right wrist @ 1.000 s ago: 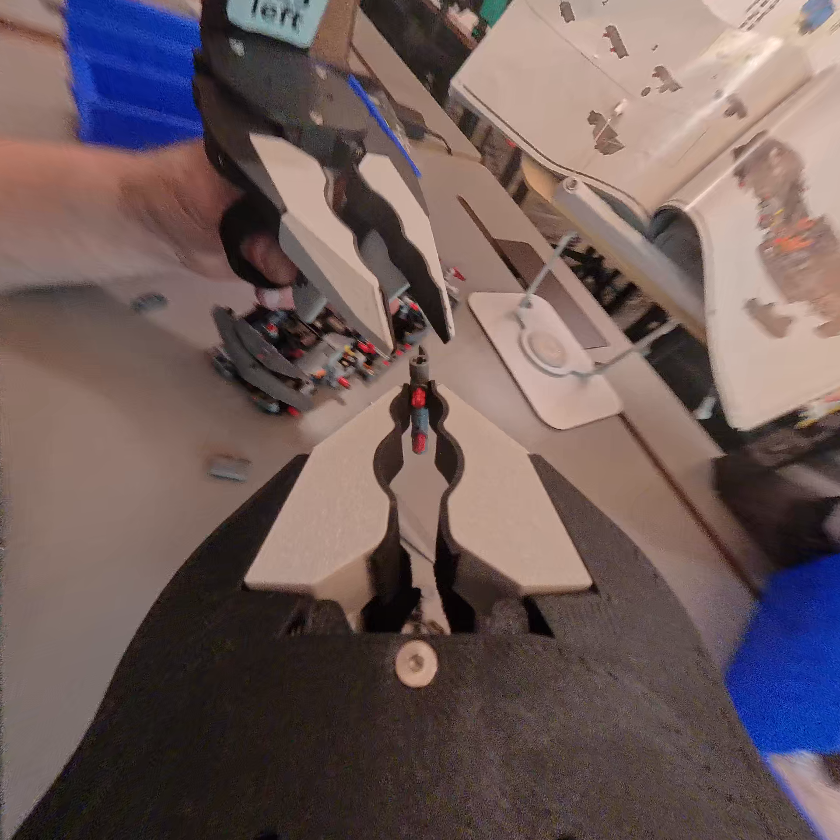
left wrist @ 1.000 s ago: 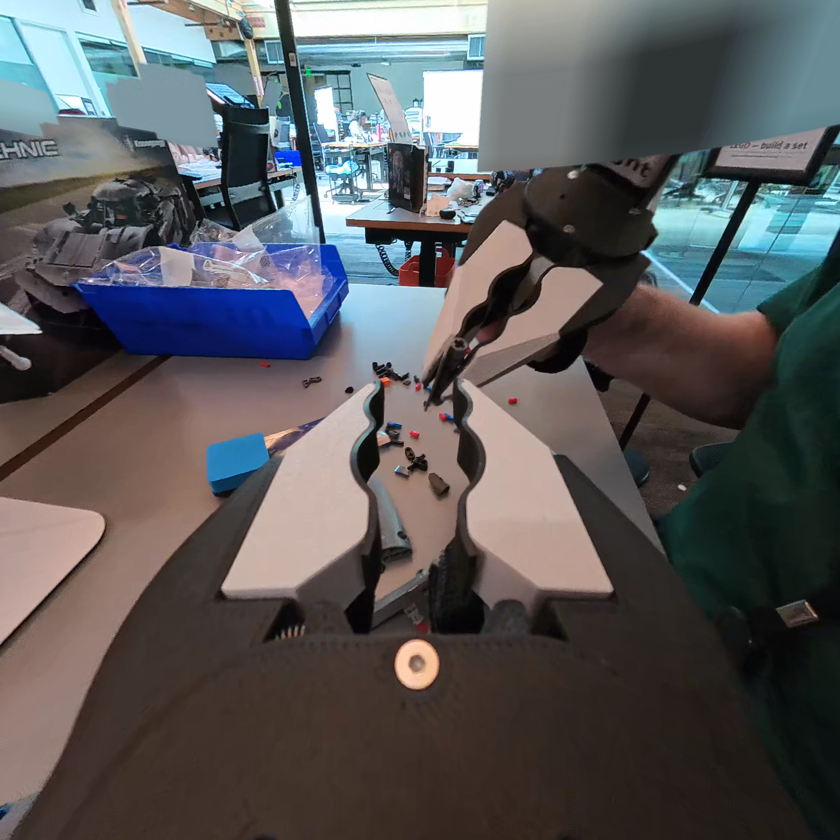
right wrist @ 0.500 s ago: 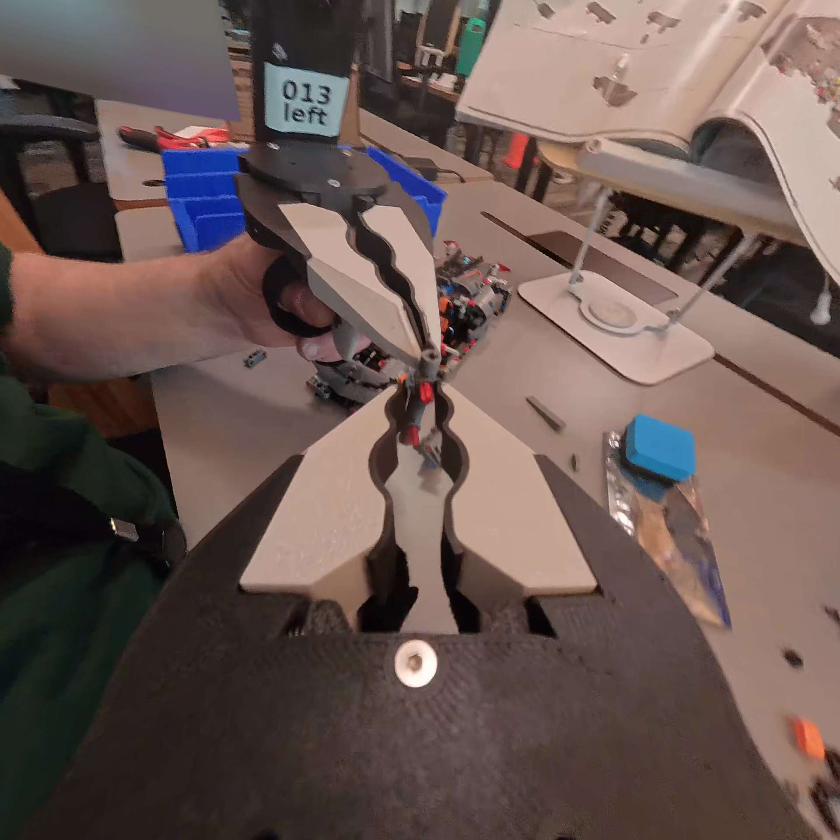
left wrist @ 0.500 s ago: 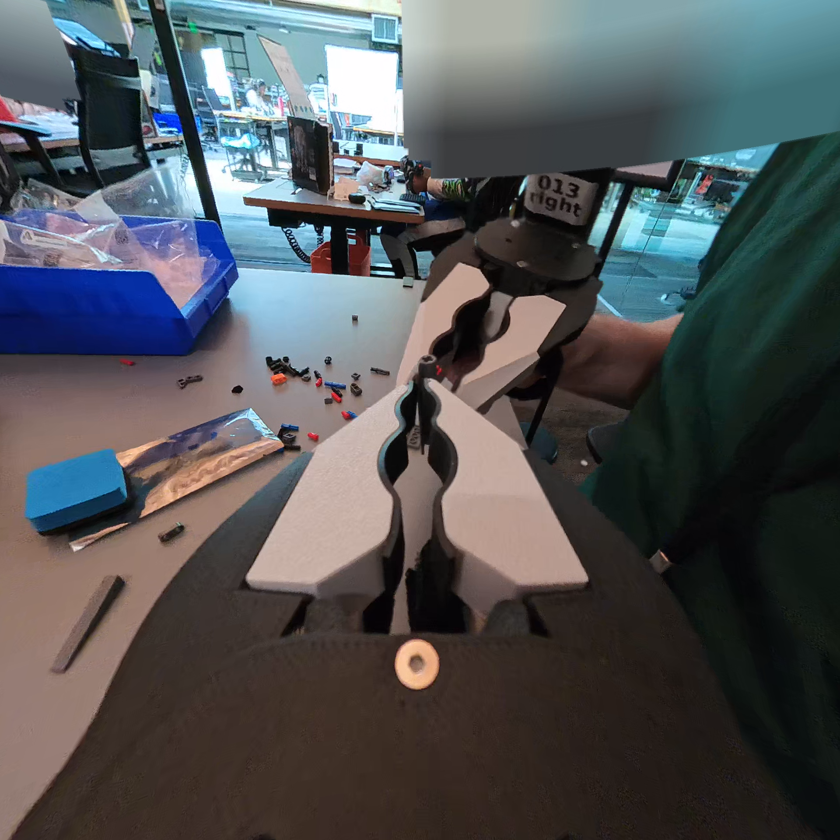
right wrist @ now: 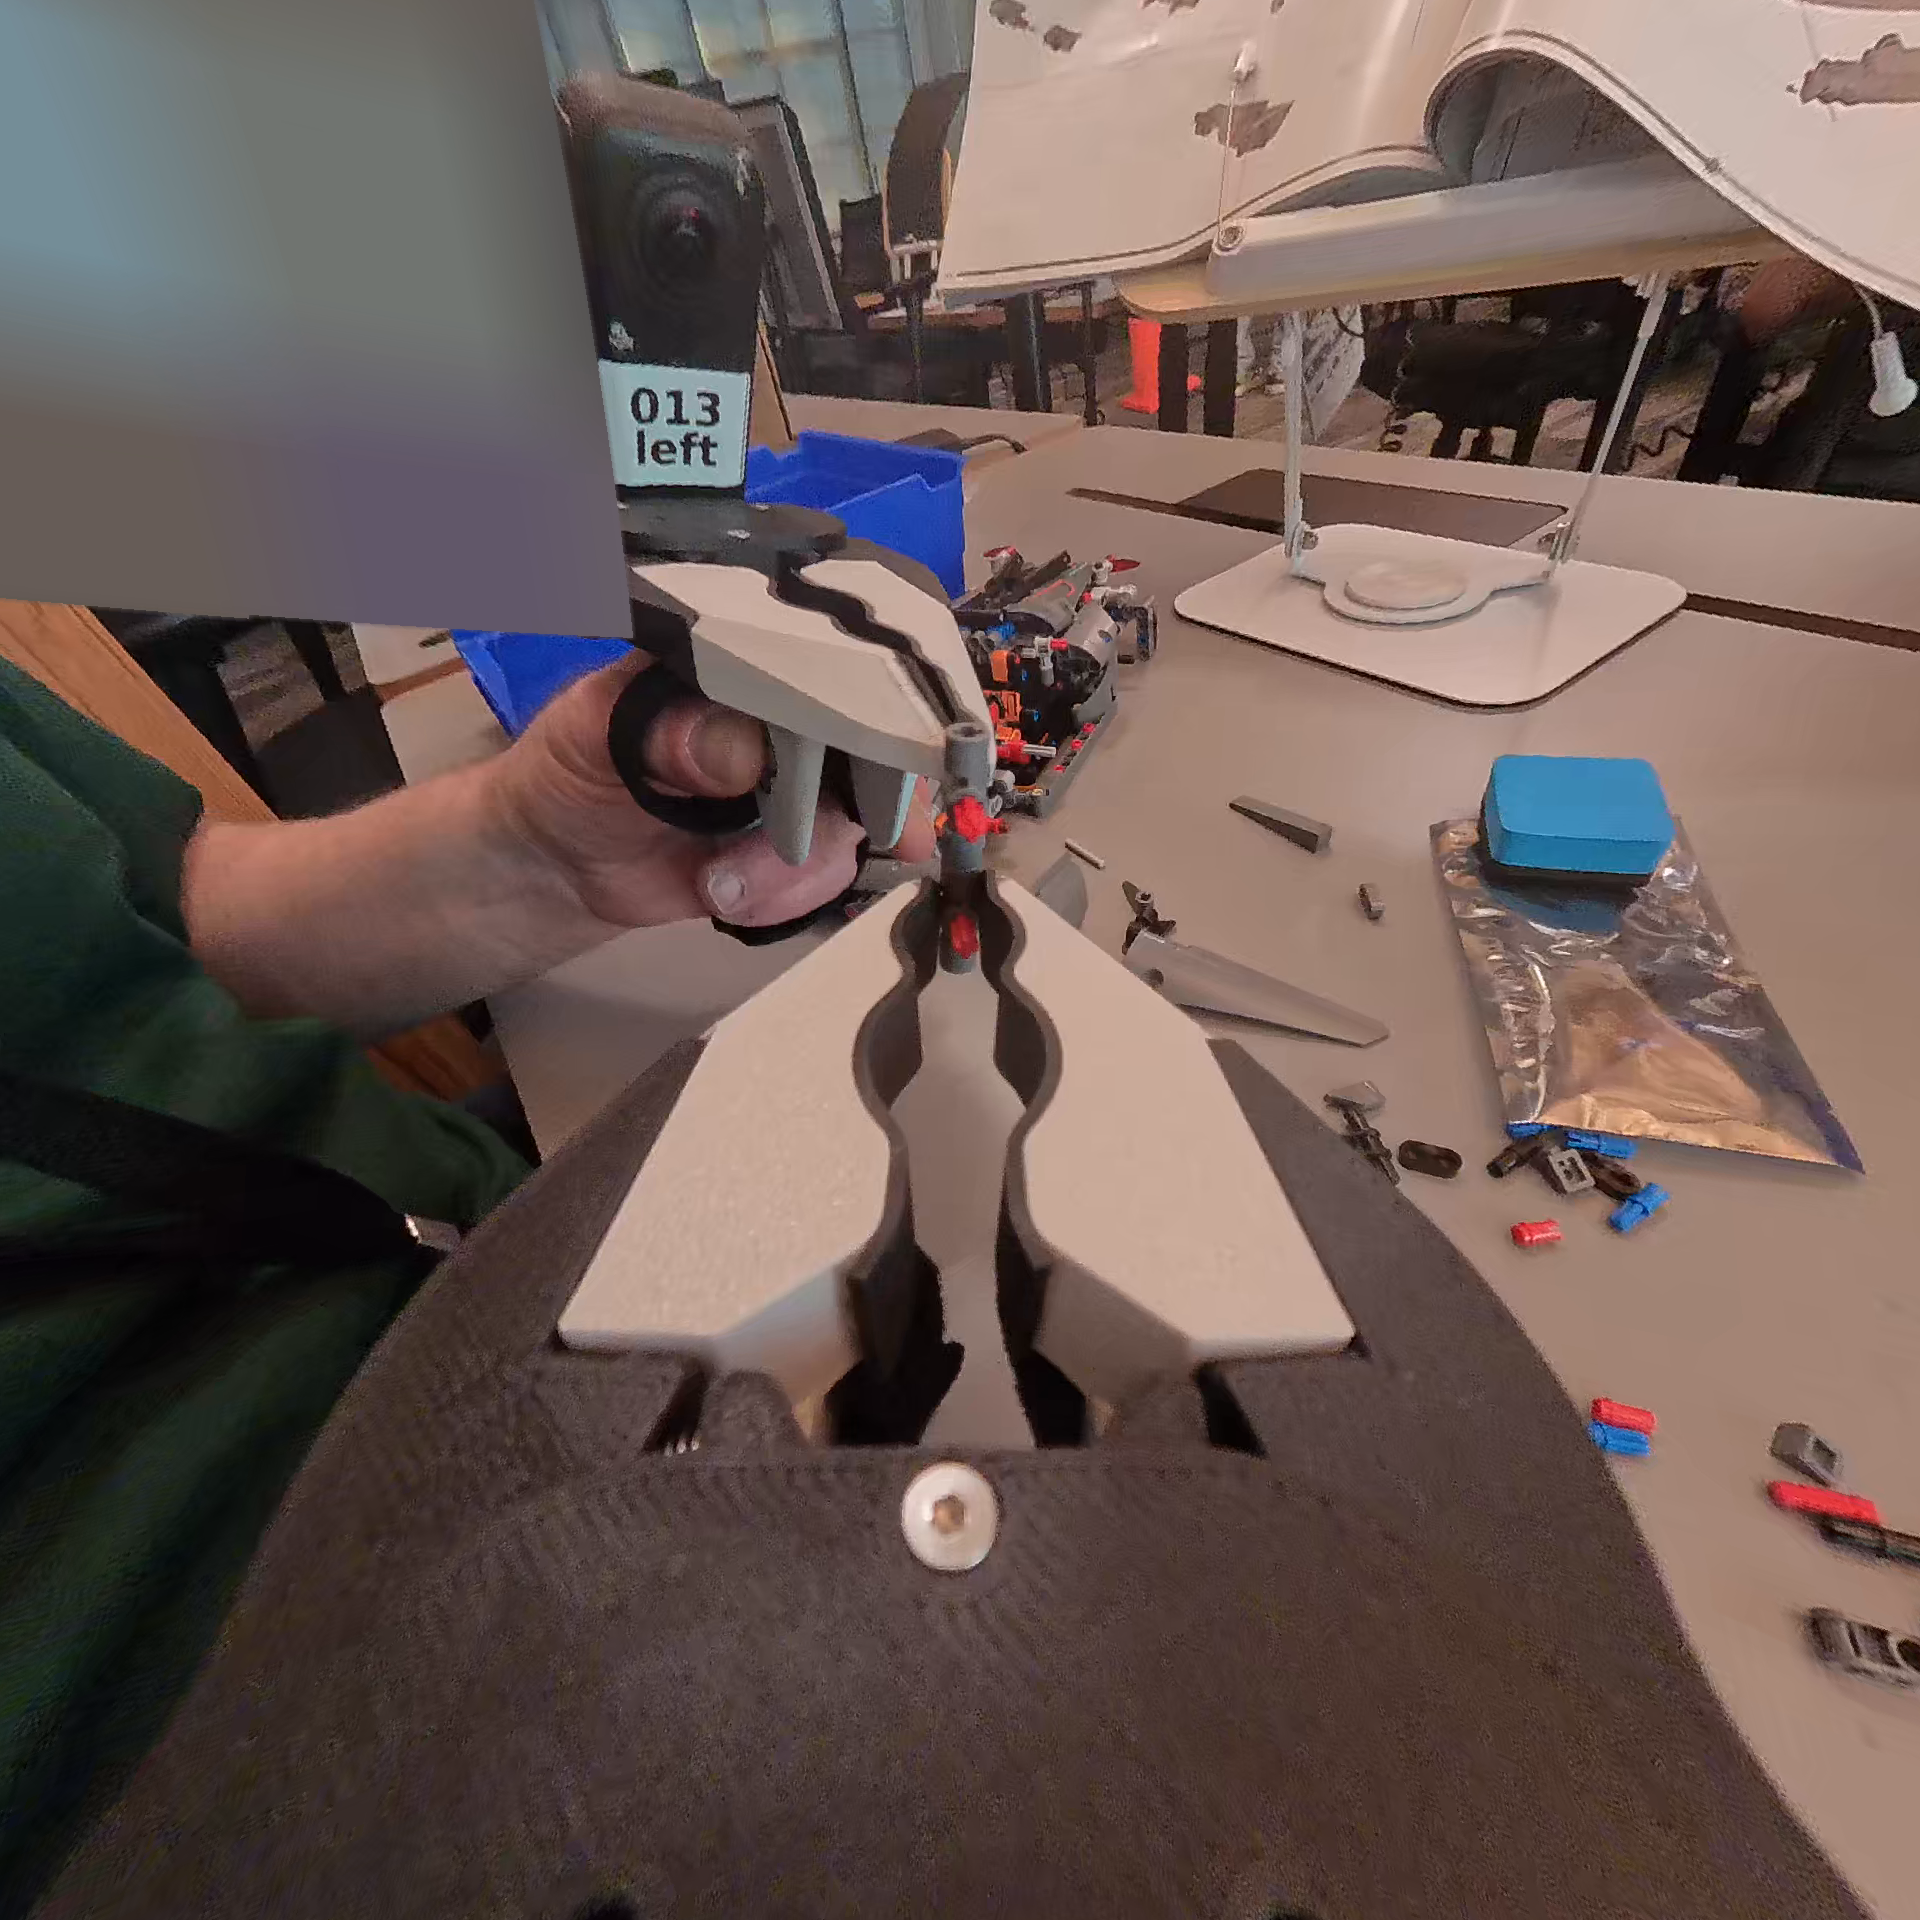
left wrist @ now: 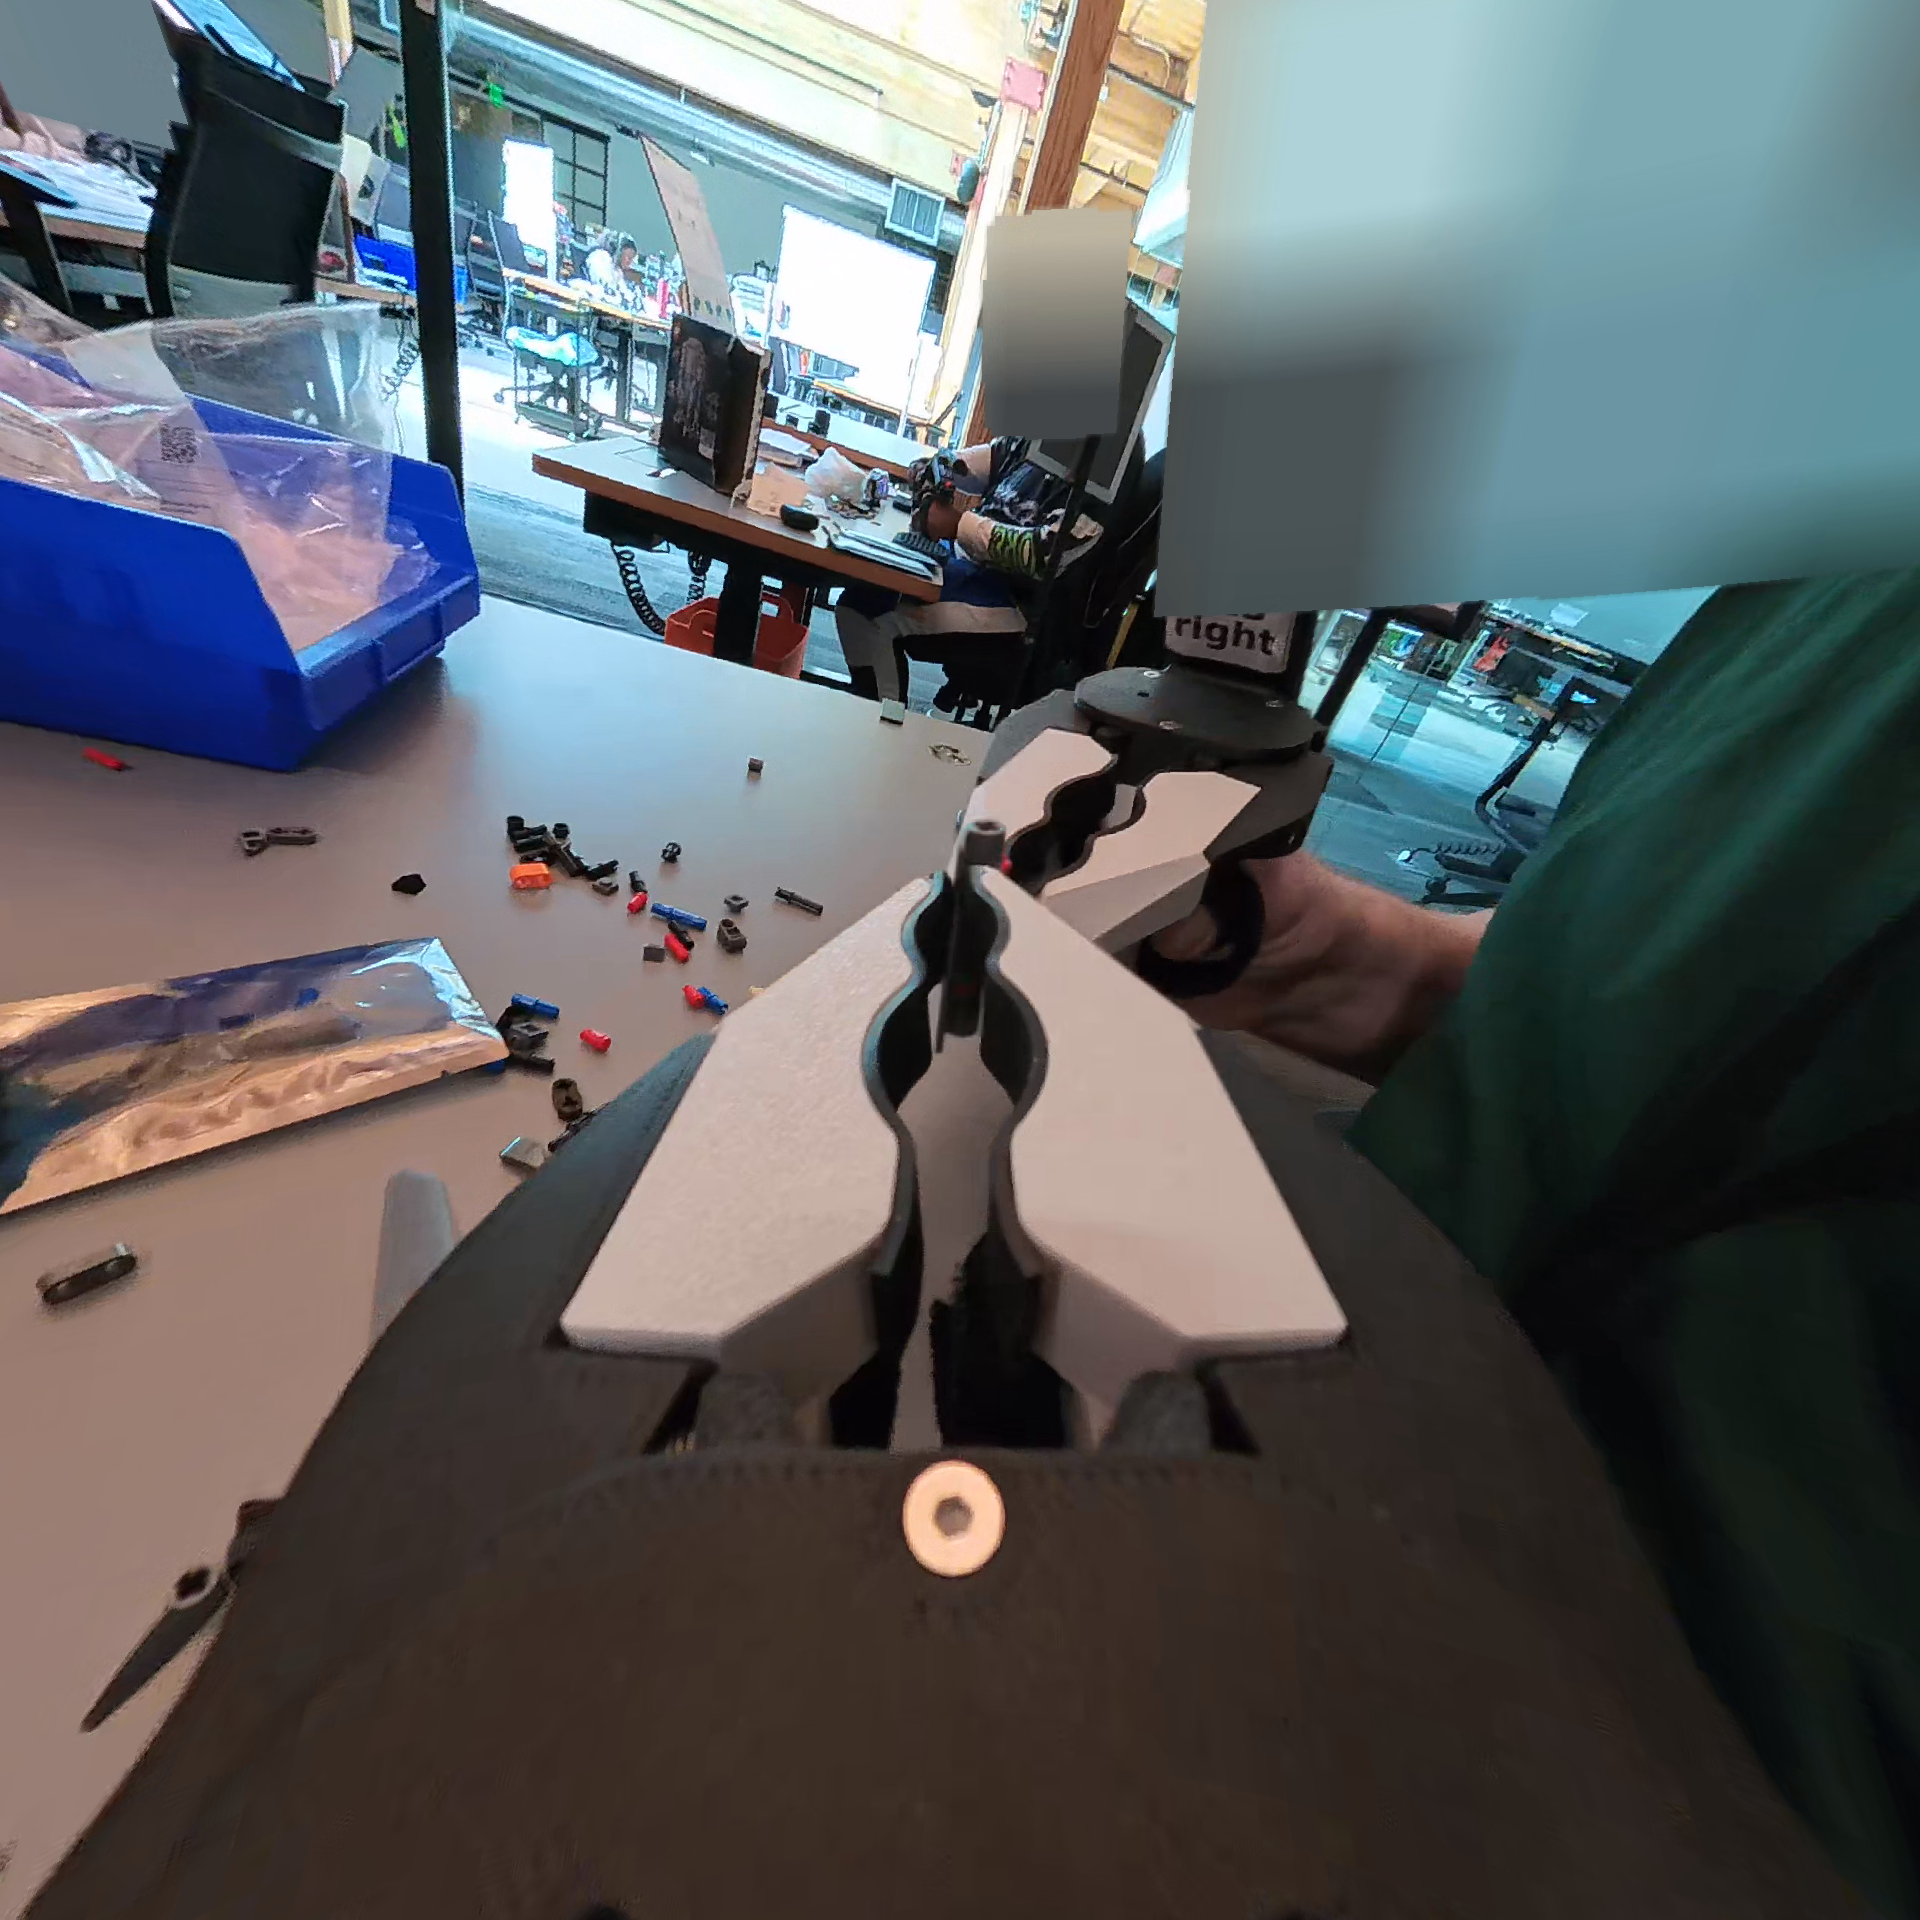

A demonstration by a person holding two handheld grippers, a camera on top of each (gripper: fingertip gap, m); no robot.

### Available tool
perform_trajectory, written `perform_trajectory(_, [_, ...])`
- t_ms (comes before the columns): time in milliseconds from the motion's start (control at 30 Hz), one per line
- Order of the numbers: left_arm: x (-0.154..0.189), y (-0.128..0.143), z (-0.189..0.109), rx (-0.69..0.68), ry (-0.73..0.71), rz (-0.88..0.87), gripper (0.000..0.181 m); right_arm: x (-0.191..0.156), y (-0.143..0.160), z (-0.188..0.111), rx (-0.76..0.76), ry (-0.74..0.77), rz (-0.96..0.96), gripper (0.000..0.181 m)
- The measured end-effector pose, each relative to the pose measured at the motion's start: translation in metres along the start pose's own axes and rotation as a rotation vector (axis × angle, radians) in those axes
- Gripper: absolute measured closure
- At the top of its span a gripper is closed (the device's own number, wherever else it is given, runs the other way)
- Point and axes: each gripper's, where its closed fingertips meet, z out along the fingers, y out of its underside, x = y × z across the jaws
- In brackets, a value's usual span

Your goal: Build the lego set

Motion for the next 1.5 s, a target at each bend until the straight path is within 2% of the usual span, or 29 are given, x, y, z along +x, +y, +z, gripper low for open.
perform_trajectory(133, [0.003,0.002,0.006,0.004,0.033,-0.029,0.175,0.002,-0.002,-0.004,0.015,-0.009,0.023,0.176])
perform_trajectory(367, [-0.003,0.003,0.012,-0.003,0.043,-0.054,0.181,0.004,-0.002,-0.004,0.034,-0.039,0.08,0.174])
perform_trajectory(567, [-0.006,0.004,0.013,-0.016,0.053,-0.056,0.181,0.01,-0.001,-0.006,-0.009,0.012,0.002,0.176])
perform_trajectory(633, [-0.014,0.009,0.008,-0.05,-0.001,-0.035,0.177,0.018,0.006,-0.007,-0.061,0.049,-0.04,0.176])
perform_trajectory(700, [-0.024,0.008,-0.002,-0.061,-0.054,-0.031,0.169,0.031,0.025,-0.009,-0.196,0.132,-0.171,0.176])
perform_trajectory(867, [-0.044,0.013,-0.023,-0.123,-0.165,0.015,0.173,0.049,0.067,-0.006,-0.489,0.248,-0.534,0.176])
perform_trajectory(1033, [-0.049,0.017,-0.032,-0.186,-0.197,0.038,0.172,0.059,0.094,0.0,-0.685,0.29,-0.732,0.176])
perform_trajectory(1067, [-0.048,0.021,-0.032,-0.213,-0.197,0.051,0.171,0.056,0.093,0.002,-0.67,0.271,-0.729,0.176])
perform_trajectory(1167, [-0.044,0.032,-0.027,-0.267,-0.189,0.055,0.162,0.042,0.073,0.008,-0.527,0.168,-0.512,0.176])
perform_trajectory(1300, [-0.033,0.033,-0.018,-0.228,-0.142,0.026,0.158,0.03,0.04,0.011,-0.338,0.047,-0.254,0.176])
perform_trajectory(1367, [-0.026,0.026,-0.013,-0.161,-0.093,0.014,0.162,0.024,0.035,0.014,-0.31,-0.005,-0.194,0.176])
perform_trajectory(1500, [-0.018,0.026,-0.005,-0.121,-0.023,-0.017,0.174,0.013,0.028,0.02,-0.272,-0.073,-0.136,0.176])
